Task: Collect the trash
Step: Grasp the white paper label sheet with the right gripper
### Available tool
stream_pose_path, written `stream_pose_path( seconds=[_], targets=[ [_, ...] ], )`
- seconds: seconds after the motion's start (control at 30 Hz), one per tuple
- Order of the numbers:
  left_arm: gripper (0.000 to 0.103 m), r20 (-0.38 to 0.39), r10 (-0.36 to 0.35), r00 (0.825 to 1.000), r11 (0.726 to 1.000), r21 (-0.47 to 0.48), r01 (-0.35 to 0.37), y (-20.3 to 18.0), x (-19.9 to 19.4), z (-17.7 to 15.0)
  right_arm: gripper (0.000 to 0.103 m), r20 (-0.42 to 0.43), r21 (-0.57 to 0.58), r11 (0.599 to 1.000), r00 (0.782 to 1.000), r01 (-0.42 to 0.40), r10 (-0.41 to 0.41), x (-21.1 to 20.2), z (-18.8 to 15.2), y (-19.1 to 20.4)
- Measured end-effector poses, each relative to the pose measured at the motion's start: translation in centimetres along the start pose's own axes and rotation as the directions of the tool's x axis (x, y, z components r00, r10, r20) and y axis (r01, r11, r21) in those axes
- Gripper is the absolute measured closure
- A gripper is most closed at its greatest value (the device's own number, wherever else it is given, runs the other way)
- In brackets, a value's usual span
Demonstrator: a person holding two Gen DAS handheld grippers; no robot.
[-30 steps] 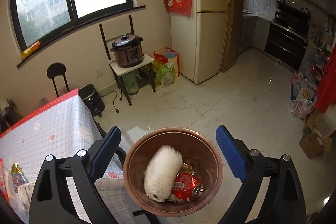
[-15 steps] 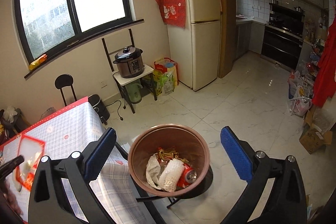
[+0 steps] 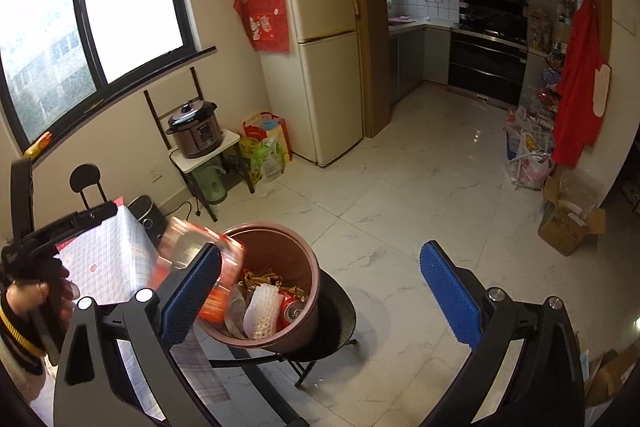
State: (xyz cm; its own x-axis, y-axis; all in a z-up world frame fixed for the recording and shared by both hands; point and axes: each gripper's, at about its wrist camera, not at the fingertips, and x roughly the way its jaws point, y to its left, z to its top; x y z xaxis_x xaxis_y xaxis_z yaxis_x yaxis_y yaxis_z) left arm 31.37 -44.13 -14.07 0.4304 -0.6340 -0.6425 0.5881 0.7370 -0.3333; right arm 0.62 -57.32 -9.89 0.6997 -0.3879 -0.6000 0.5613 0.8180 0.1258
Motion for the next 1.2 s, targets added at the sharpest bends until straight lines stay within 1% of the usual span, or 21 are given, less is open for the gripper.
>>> stream_pose_path(
  seconds=[0.07,0.1,0.13,0.17,0.23,0.3,0.4,0.43,0.53,0.63,0.67,0.73,0.77,0.8,0.83,0.9,0.97,1.07,1.1,1.17,1.2],
  targets=[
    [0.018,0.017,0.002,1.0,1.0,0.031,-0.003,-0.9,-0.6,0.2,0.005,0.009,0.014,1.0,1.0,0.001,-0.001,-0.2,-0.3,-0.7],
    [0.016,0.026,-0.005,1.0,0.999,0.032,0.004,-0.9,-1.2,0.1,0.005,0.012,0.022,1.0,1.0,-0.002,0.001,-0.3,-0.3,-0.8],
    [0.014,0.033,-0.009,0.999,1.0,0.028,0.008,-0.8,-1.7,0.0,0.005,0.015,0.031,0.999,1.0,-0.006,0.006,-0.3,-0.4,-1.0],
    [0.009,0.043,-0.005,0.999,1.0,0.016,0.005,-0.3,-2.5,-0.2,0.005,0.017,0.037,0.999,1.0,-0.012,0.012,-0.3,-0.4,-1.0],
    [0.009,0.065,0.011,0.998,1.0,-0.002,-0.011,0.5,-4.0,-0.8,0.005,0.017,0.042,0.999,0.999,-0.031,0.031,0.0,-0.5,-0.9],
    [0.009,0.08,0.054,0.995,0.998,-0.021,-0.053,2.1,-6.1,-1.6,0.005,0.013,0.038,0.998,0.998,-0.056,0.056,0.6,-0.5,-0.1],
    [0.008,0.102,0.149,0.984,0.987,-0.069,-0.142,5.1,-10.0,-3.5,0.005,0.0,0.025,0.994,0.994,-0.105,0.105,1.9,-0.3,1.9],
    [0.008,0.107,0.182,0.977,0.981,-0.09,-0.173,6.3,-11.4,-4.1,0.005,-0.01,0.016,0.991,0.991,-0.13,0.13,2.5,-0.3,3.0],
    [0.006,0.112,0.292,0.95,0.948,-0.162,-0.273,10.4,-16.5,-6.6,0.005,-0.044,-0.016,0.978,0.978,-0.206,0.206,4.1,-0.5,6.9],
    [0.006,0.114,0.411,0.904,0.895,-0.24,-0.376,14.3,-22.4,-9.7,0.005,-0.087,-0.054,0.955,0.954,-0.291,0.285,5.5,-0.8,12.1],
    [0.006,0.11,0.457,0.882,0.867,-0.276,-0.415,15.9,-25.0,-11.3,0.005,-0.099,-0.067,0.947,0.946,-0.315,0.308,5.8,-0.9,14.0],
    [0.006,0.091,0.525,0.846,0.814,-0.344,-0.468,18.4,-29.1,-14.1,0.005,-0.123,-0.093,0.925,0.927,-0.368,0.356,5.8,-1.6,18.2],
    [0.006,0.069,0.56,0.825,0.778,-0.386,-0.496,20.0,-31.4,-15.9,0.005,-0.135,-0.101,0.913,0.915,-0.394,0.38,5.6,-2.0,20.1],
    [0.006,0.048,0.589,0.807,0.745,-0.42,-0.518,21.4,-33.5,-17.3,0.005,-0.153,-0.113,0.895,0.897,-0.432,0.414,5.2,-2.7,22.4],
    [0.006,0.031,0.621,0.783,0.706,-0.456,-0.542,22.8,-36.0,-19.3,0.005,-0.168,-0.128,0.879,0.884,-0.459,0.437,4.8,-3.2,24.4],
    [0.006,0.009,0.672,0.74,0.642,-0.506,-0.576,24.9,-39.6,-22.3,0.005,-0.21,-0.169,0.846,0.857,-0.505,0.47,3.9,-5.0,28.6],
    [0.006,-0.024,0.715,0.698,0.565,-0.568,-0.599,27.1,-43.1,-25.6,0.005,-0.253,-0.197,0.82,0.835,-0.538,0.488,3.1,-6.8,32.0],
    [0.006,-0.059,0.744,0.666,0.483,-0.641,-0.597,29.7,-46.9,-29.6,0.005,-0.339,-0.231,0.786,0.805,-0.573,0.487,2.2,-10.0,37.1],
    [0.006,-0.068,0.751,0.657,0.462,-0.656,-0.596,30.3,-47.9,-30.9,0.005,-0.376,-0.248,0.772,0.793,-0.585,0.479,2.1,-11.5,39.0],
    [0.006,-0.077,0.755,0.651,0.442,-0.674,-0.592,31.6,-49.3,-32.8,0.005,-0.432,-0.292,0.745,0.778,-0.6,0.457,1.7,-14.0,42.0],
    [0.006,-0.08,0.754,0.652,0.437,-0.68,-0.589,32.1,-49.8,-33.7,0.005,-0.456,-0.318,0.727,0.77,-0.609,0.446,1.5,-15.3,43.5]
  ],
)
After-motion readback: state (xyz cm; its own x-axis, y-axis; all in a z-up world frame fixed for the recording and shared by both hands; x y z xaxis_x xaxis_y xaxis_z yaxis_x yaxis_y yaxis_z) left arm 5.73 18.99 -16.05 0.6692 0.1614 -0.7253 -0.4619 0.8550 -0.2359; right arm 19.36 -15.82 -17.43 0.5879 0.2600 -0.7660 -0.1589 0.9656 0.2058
